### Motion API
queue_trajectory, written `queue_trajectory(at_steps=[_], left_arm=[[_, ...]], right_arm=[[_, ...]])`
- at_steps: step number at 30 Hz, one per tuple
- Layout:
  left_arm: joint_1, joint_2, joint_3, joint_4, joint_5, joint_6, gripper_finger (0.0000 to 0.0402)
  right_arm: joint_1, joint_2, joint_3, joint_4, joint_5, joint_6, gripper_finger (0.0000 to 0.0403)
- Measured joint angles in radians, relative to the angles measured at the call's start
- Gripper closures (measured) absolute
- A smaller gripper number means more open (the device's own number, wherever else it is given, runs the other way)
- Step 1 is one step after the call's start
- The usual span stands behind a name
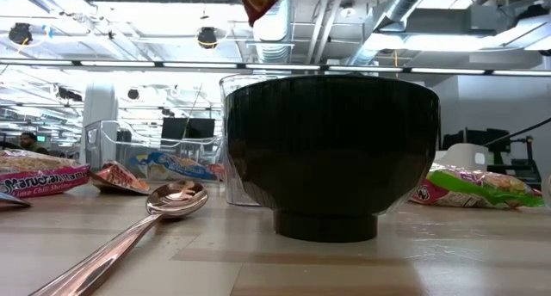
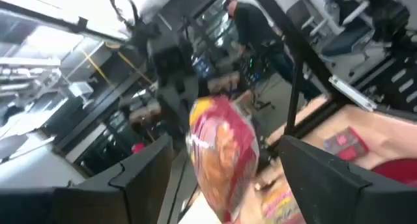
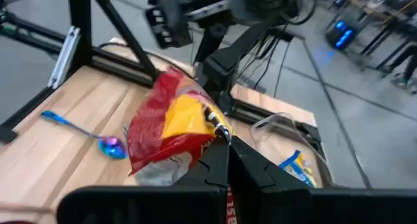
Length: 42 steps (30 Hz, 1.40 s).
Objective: Pick & Place Food Item
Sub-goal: Put the bottom red noodle pack into the top transparent bin
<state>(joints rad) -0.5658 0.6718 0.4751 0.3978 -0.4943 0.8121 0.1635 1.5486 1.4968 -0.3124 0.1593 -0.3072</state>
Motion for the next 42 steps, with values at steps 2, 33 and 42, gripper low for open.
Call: queue_trajectory(at_steps=[2, 33, 42], left_arm=[[0.0, 0.072, 0.0, 0.075, 0.002, 0.035, 0.0116], [0.088, 0.636, 0.263, 0.35, -0.24, 0.231, 0.0108], [0.086, 0.636, 0.263, 0.35, -0.239, 0.254, 0.0223]], right_arm=[[-0.001, -0.017, -0.065, 0.068, 0.0, -0.008, 0.0403], [0.026, -0.032, -0.139, 0.195, -0.003, -0.06, 0.0403], [0.026, -0.032, -0.139, 0.194, -0.001, -0.055, 0.0403]])
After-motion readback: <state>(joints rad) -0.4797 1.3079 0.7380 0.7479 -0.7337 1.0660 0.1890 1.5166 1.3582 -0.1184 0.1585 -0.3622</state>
